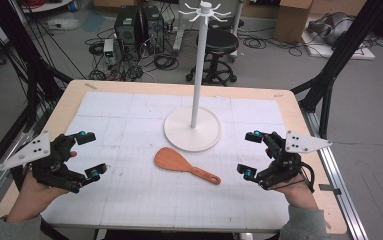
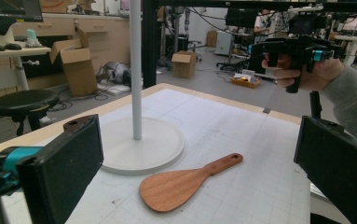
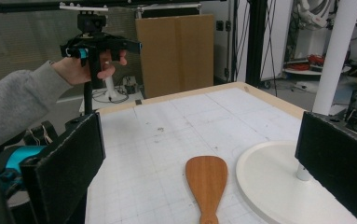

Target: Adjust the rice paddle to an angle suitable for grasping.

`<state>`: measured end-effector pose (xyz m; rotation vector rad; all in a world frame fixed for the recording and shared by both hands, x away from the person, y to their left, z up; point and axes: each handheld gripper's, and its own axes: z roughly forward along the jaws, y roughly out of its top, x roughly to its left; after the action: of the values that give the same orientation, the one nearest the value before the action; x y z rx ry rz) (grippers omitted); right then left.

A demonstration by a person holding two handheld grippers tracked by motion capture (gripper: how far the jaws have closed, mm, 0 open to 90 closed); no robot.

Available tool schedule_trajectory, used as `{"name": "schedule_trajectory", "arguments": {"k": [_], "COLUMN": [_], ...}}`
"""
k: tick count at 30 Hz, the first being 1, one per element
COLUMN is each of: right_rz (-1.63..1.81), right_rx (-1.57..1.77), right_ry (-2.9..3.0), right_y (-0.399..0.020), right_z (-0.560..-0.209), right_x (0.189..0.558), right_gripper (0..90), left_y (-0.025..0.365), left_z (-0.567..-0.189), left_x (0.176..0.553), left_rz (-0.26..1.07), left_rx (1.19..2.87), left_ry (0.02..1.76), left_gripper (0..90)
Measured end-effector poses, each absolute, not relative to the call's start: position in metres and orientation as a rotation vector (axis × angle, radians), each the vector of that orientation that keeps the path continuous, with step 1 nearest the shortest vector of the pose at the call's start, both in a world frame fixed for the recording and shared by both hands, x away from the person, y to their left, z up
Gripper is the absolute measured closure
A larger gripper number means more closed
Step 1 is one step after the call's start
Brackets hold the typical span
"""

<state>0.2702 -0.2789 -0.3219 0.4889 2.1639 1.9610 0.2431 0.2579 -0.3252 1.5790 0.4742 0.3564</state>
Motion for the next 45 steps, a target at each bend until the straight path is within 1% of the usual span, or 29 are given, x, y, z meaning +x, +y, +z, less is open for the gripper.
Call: {"name": "schedule_trajectory", "arguments": {"k": [10,20,21,22,23,26,27,28,29,32,33,34,35,36,37,38,39,40,41,42,43,44,45], "right_rz": [2.006,1.976,1.965,1.965,1.966,1.964,1.967,1.973,1.979,1.991,1.991,1.985,1.986,1.986,1.981,1.964,1.964,1.964,1.948,1.944,1.944,1.939,1.922], "right_rx": [0.548,0.554,0.564,0.564,0.56,0.583,0.586,0.585,0.586,0.604,0.601,0.596,0.604,0.604,0.596,0.59,0.59,0.589,0.583,0.576,0.576,0.579,0.582], "right_ry": [2.118,2.105,2.101,2.101,2.1,2.093,2.095,2.099,2.1,2.105,2.107,2.126,2.133,2.133,2.132,2.145,2.145,2.15,2.163,2.165,2.165,2.17,2.174], "right_y": [-0.28,-0.277,-0.278,-0.278,-0.278,-0.279,-0.279,-0.279,-0.279,-0.279,-0.279,-0.278,-0.277,-0.277,-0.277,-0.276,-0.276,-0.275,-0.274,-0.274,-0.274,-0.273,-0.272], "right_z": [-0.322,-0.322,-0.323,-0.323,-0.323,-0.324,-0.325,-0.325,-0.326,-0.326,-0.327,-0.328,-0.328,-0.328,-0.329,-0.33,-0.33,-0.33,-0.331,-0.332,-0.332,-0.332,-0.334], "right_x": [0.271,0.272,0.273,0.273,0.273,0.275,0.275,0.276,0.276,0.277,0.279,0.279,0.279,0.279,0.28,0.28,0.28,0.28,0.28,0.28,0.28,0.28,0.28], "right_gripper": [0.0,0.0,1.9,1.9,4.8,5.9,8.3,13.9,16.5,17.5,20.6,26.4,28.7,28.7,33.0,39.5,39.5,42.4,49.4,52.4,52.4,55.6,63.4], "left_y": [0.258,0.258,0.258,0.258,0.258,0.258,0.257,0.257,0.257,0.258,0.258,0.258,0.258,0.258,0.258,0.258,0.258,0.258,0.258,0.258,0.258,0.258,0.258], "left_z": [-0.327,-0.328,-0.328,-0.328,-0.329,-0.33,-0.33,-0.33,-0.33,-0.331,-0.331,-0.332,-0.332,-0.332,-0.332,-0.333,-0.333,-0.333,-0.333,-0.333,-0.333,-0.333,-0.333], "left_x": [0.244,0.244,0.245,0.245,0.245,0.245,0.245,0.245,0.245,0.245,0.245,0.245,0.245,0.245,0.245,0.245,0.245,0.245,0.245,0.245,0.245,0.245,0.245], "left_rz": [0.353,0.35,0.349,0.349,0.347,0.346,0.345,0.345,0.343,0.34,0.341,0.34,0.339,0.339,0.339,0.337,0.337,0.336,0.335,0.334,0.334,0.335,0.336], "left_rx": [1.588,1.594,1.594,1.594,1.595,1.597,1.596,1.596,1.596,1.599,1.601,1.601,1.601,1.601,1.601,1.602,1.602,1.603,1.603,1.604,1.604,1.606,1.607], "left_ry": [0.479,0.482,0.485,0.485,0.486,0.484,0.488,0.488,0.491,0.493,0.494,0.497,0.498,0.498,0.499,0.5,0.5,0.501,0.5,0.5,0.5,0.499,0.499], "left_gripper": [1.7,1.8,1.7,1.8,1.8,1.7,1.7,1.7,1.7,1.8,1.8,1.8,1.7,1.8,1.8,1.7,1.7,1.7,1.8,1.8,1.7,1.7,1.7]}}
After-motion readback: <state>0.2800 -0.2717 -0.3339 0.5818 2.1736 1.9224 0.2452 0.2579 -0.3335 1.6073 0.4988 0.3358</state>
